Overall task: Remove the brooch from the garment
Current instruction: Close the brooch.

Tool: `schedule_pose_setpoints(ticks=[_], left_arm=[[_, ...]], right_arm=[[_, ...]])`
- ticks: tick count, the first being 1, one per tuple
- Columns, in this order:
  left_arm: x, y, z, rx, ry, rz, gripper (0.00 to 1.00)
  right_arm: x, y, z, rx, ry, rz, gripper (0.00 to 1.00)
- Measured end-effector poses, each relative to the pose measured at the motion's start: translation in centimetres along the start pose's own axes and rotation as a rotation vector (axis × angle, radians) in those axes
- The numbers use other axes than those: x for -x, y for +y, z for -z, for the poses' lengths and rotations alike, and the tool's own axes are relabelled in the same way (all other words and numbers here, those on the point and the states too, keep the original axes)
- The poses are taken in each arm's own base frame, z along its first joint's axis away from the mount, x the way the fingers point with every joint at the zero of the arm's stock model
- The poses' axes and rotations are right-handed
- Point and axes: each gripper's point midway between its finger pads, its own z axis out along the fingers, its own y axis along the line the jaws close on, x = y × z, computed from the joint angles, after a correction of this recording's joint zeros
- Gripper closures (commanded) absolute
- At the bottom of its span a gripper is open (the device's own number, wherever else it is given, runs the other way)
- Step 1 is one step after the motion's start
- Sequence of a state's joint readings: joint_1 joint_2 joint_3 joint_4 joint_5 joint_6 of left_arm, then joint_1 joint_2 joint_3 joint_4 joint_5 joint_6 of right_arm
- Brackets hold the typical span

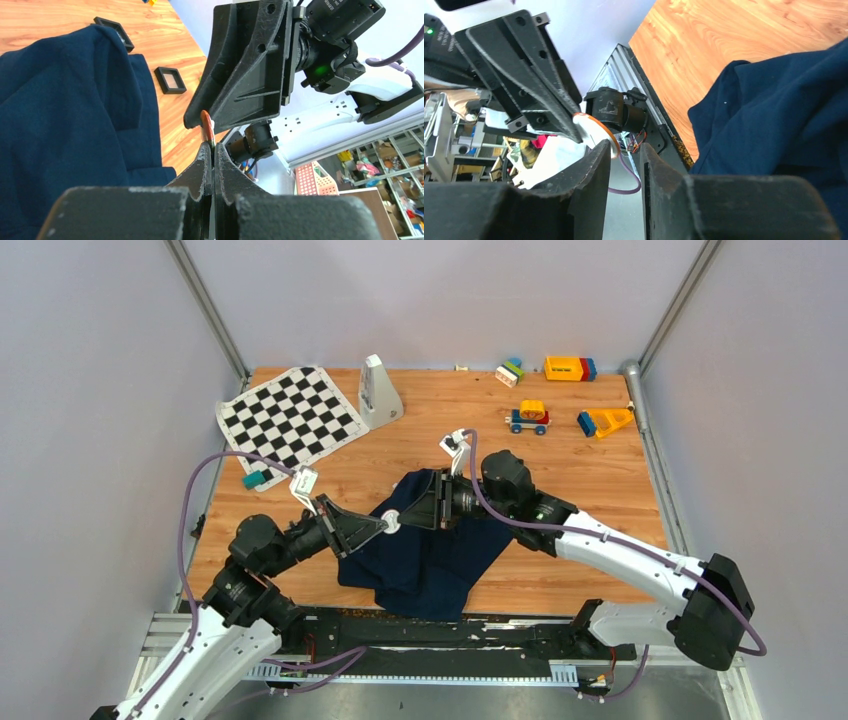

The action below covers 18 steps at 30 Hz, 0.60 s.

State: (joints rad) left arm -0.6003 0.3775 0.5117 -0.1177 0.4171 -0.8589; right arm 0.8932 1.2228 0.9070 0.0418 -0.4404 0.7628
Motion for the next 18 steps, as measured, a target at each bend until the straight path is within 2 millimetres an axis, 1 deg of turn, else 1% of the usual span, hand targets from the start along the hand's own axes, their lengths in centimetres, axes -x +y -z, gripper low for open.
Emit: schedule_pose_setpoints(ticks=[7, 12, 15, 18], left_arm=[[0.0, 0.2, 0.2, 0.014, -0.005, -0.009, 1.00], [0.6, -1.3, 0.4, -0.037, -0.011, -0.029, 1.00], [0.5, -1.4, 0.4, -0.044, -0.006, -0.032, 1.00], [-0.1, -0.9, -0.3, -0.036, 0.037, -0.016, 1.00]], right_arm=[[0.0, -2.1, 0.2, -0.080, -0.012, -0.019, 0.57], [-0.4, -3.9, 0.6, -0.132, -0.022, -0.028, 0.57], [-0.4, -4.1, 1.4, -0.146, -0.046, -0.014, 0.54], [0.3, -4.3, 2.7, -0.192, -0.097, -0.003, 0.50]])
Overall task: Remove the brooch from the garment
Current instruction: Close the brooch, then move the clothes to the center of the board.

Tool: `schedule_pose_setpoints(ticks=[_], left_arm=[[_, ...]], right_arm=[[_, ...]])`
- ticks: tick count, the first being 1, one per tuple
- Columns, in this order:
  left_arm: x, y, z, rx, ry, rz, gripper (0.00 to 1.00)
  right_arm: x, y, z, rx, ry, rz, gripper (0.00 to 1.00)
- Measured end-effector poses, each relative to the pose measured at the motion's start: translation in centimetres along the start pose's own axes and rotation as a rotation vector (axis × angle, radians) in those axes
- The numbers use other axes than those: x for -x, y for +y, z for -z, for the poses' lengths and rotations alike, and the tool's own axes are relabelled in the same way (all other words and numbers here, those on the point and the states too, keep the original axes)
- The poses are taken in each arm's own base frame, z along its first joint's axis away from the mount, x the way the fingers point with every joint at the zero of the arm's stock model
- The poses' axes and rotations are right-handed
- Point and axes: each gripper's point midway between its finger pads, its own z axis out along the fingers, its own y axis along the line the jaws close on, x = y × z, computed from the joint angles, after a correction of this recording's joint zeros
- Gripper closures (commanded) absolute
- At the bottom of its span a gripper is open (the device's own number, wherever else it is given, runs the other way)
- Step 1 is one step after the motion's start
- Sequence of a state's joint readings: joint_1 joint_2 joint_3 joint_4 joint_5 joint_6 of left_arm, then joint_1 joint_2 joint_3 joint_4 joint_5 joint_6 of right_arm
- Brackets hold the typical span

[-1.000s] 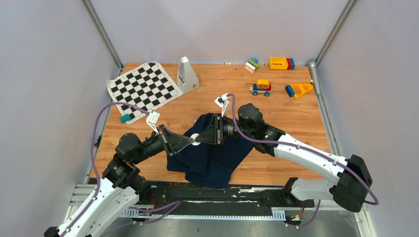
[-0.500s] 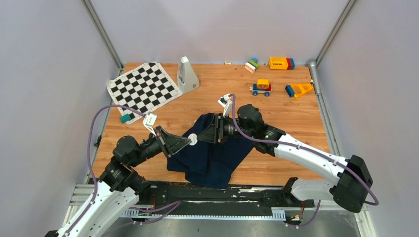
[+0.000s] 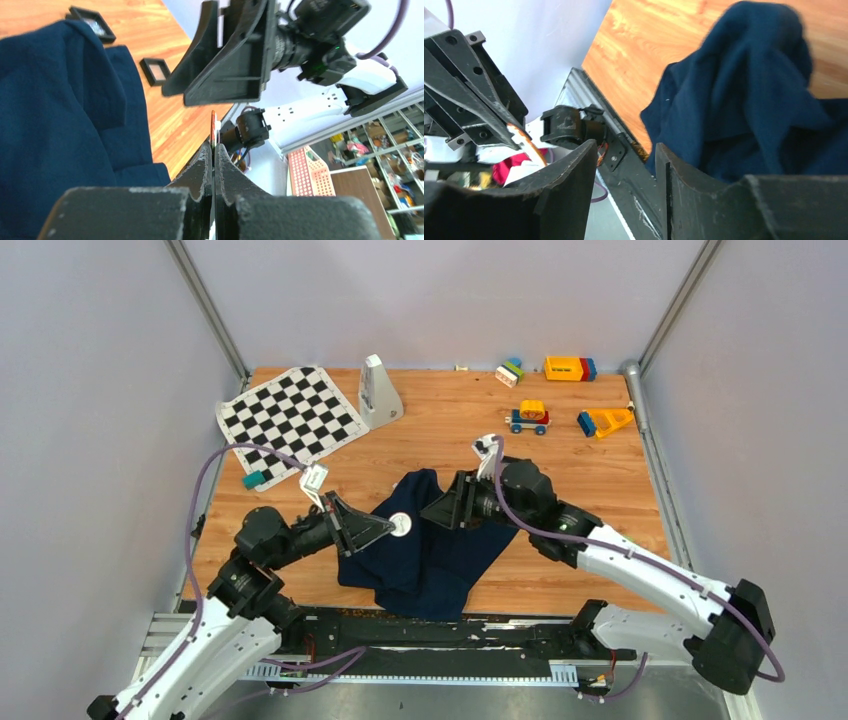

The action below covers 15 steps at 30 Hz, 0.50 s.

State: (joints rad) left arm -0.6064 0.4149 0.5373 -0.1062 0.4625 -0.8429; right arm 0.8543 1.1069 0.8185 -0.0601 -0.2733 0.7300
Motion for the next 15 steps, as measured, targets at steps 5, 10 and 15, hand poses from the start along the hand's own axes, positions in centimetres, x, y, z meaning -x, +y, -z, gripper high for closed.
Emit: schedule_pose_setpoints(ticks=[5, 10, 15], left_arm=[[-2.5, 2.0, -2.7, 0.013, 0.116, 0.060, 1.00], [-8.1, 3.9, -6.2, 0.053, 0.310, 0.096, 1.00], [-12.8, 7.3, -9.5, 0.151, 0.460, 0.110, 1.00]], right_arm=[[1.8, -3.7, 3.2, -0.175, -0.114, -0.031, 0.26], [2.5, -9.8, 7.1, -0.441, -0.206, -0.099, 0.28], [2.7, -16.5, 11.5, -0.741, -0.278, -0.247, 0.35]])
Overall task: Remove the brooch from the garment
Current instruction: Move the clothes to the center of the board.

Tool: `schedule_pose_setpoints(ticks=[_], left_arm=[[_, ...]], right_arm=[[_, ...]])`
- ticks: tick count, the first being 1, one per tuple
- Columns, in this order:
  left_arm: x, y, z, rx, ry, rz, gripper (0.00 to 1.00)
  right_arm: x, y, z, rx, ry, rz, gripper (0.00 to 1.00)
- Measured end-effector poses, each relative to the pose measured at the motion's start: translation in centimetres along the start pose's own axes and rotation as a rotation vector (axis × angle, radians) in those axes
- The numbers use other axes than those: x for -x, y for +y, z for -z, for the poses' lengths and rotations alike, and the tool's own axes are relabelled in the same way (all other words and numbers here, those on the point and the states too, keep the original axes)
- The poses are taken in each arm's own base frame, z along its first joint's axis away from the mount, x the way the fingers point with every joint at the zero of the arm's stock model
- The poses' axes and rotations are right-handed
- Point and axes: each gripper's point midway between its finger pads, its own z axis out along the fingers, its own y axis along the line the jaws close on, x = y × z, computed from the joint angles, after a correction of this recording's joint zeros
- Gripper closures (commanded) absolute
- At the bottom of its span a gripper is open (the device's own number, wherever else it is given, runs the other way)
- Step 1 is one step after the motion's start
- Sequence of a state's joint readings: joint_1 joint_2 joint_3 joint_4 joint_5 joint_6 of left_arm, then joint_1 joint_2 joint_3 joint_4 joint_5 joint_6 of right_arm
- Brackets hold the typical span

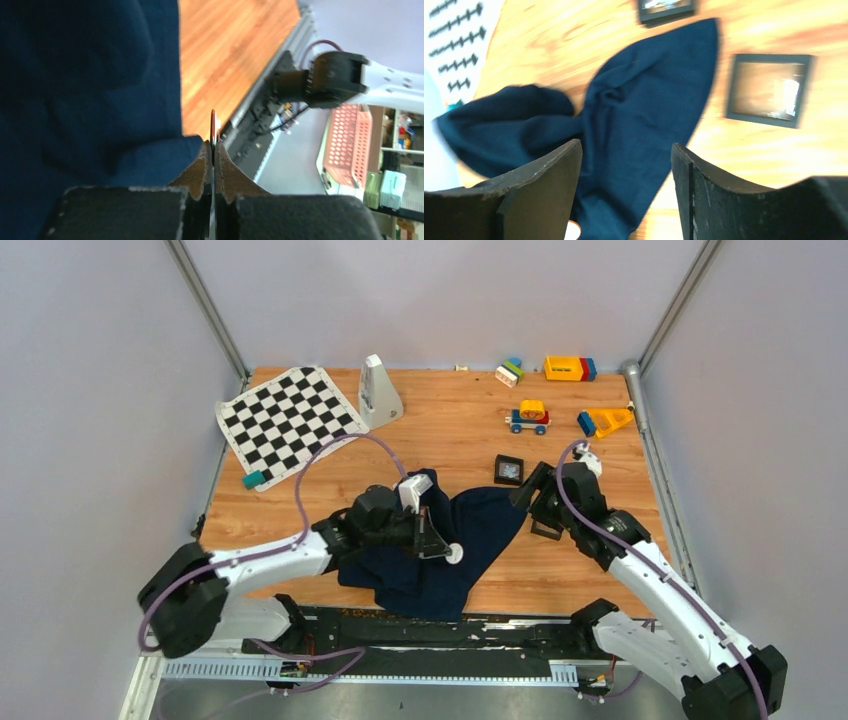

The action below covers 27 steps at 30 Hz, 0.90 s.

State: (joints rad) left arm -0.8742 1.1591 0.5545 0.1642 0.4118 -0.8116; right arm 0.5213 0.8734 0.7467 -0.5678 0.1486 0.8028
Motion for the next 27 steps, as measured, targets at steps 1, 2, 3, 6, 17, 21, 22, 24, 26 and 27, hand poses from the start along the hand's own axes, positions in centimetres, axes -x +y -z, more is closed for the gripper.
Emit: schedule_pose_setpoints(ticks=[1, 2, 3, 6, 17, 21, 22, 24, 26, 27], left_arm=[[0.0, 0.6, -1.0, 0.019, 0.012, 0.003, 1.00], [0.1, 1.4, -1.9, 0.044, 0.022, 0.009, 1.00], [0.2, 2.4, -3.0, 0.082, 0.029, 0.019, 1.00], [1.3, 5.9, -4.7, 0.207, 0.015, 0.051, 1.00], [13.8, 23.3, 7.2, 0.842, -0.405, 0.243, 1.00], [15.5, 21.8, 7.5, 0.813, -0.389, 0.116, 1.00], [15.6, 21.0, 7.1, 0.782, -0.374, 0.077, 1.00], [15.2, 19.0, 5.9, 0.734, -0.330, -0.019, 1.00], [14.0, 16.7, 4.1, 0.704, -0.268, -0.147, 1.00], [13.3, 15.7, 3.2, 0.696, -0.236, -0.207, 1.00]], right_arm=[[0.3, -1.5, -0.1, -0.060, -0.011, -0.022, 0.35], [0.5, -2.4, -0.1, -0.098, -0.018, -0.035, 0.36], [0.7, -3.3, -0.1, -0.135, -0.023, -0.045, 0.36], [0.8, -5.4, -0.2, -0.220, -0.023, -0.058, 0.42], [-1.9, -10.3, -4.1, -0.497, 0.139, -0.008, 0.53], [-2.2, -11.0, -5.3, -0.553, 0.174, 0.020, 0.55], [-2.3, -11.1, -5.7, -0.565, 0.185, 0.028, 0.56], [-2.5, -11.4, -6.3, -0.580, 0.203, 0.041, 0.57], [-2.6, -11.8, -6.7, -0.592, 0.217, 0.051, 0.58], [-2.8, -12.0, -6.9, -0.598, 0.225, 0.057, 0.60]])
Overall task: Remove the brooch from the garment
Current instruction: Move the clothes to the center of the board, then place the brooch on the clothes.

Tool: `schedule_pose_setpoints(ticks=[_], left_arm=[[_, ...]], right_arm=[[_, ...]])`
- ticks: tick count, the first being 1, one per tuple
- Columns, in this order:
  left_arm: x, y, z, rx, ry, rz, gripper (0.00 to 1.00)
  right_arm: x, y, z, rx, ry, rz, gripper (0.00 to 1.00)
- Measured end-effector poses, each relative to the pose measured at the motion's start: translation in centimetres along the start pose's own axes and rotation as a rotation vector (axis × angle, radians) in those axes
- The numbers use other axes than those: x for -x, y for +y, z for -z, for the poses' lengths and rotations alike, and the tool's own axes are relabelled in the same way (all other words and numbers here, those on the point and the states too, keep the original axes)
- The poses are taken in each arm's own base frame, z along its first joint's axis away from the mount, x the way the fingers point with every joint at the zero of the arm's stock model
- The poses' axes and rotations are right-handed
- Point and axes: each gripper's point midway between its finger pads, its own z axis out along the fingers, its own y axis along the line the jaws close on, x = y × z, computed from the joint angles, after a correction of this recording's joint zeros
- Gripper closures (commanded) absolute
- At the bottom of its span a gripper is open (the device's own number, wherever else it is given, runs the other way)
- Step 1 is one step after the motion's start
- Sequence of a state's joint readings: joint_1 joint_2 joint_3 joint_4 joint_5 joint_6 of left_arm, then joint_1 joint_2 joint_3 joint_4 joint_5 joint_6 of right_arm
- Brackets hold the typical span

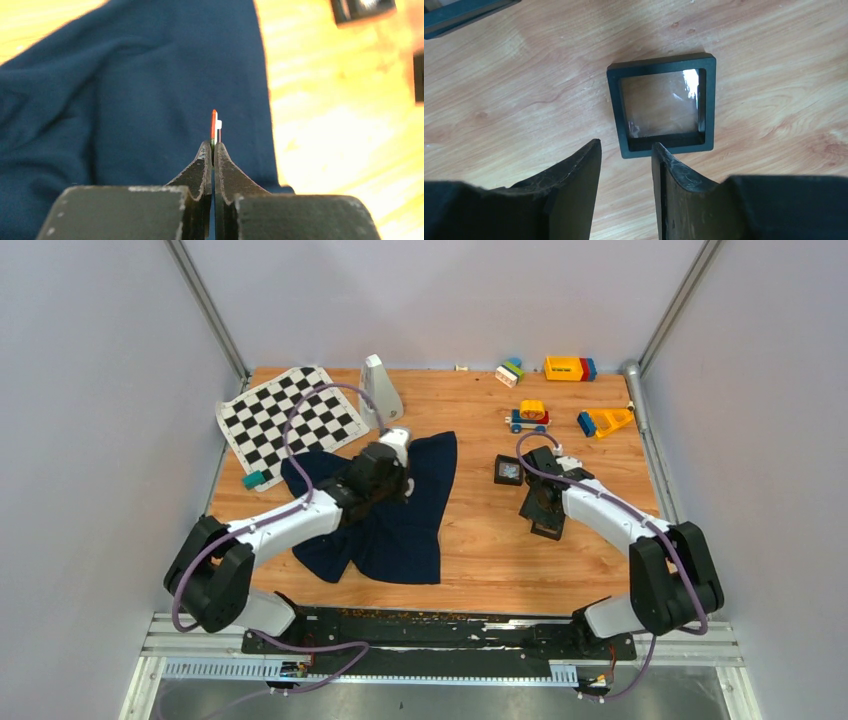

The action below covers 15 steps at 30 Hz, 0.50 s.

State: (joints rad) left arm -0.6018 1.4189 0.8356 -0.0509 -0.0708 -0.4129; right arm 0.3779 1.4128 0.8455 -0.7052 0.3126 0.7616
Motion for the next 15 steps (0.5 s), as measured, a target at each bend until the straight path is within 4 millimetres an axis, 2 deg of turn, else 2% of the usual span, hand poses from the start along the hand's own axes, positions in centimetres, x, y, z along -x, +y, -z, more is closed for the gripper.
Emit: schedule_pose_setpoints(ticks=[2, 4, 10, 15], left_arm=[[-1.1, -2.6, 0.5, -0.010, 0.013, -0.143, 1.00], [-1.9, -3.9, 1.1, 0.012, 0.020, -0.257, 1.00], [-2.0, -1.8, 0.7, 0.245, 0.048, -0.447, 1.00], [-3.7, -1.5, -0.5, 0.326, 0.137, -0.552, 0.98]], right_arm=[[-0.2, -0.1, -0.6, -0.013, 0.012, 0.013, 0.64], [-0.3, -0.2, -1.1, -0.023, 0.021, 0.023, 0.70], [-0.8, -0.1, -1.9, -0.025, 0.049, 0.044, 0.78], [-0.9, 0.3, -1.8, -0.002, 0.062, 0.060, 0.79]])
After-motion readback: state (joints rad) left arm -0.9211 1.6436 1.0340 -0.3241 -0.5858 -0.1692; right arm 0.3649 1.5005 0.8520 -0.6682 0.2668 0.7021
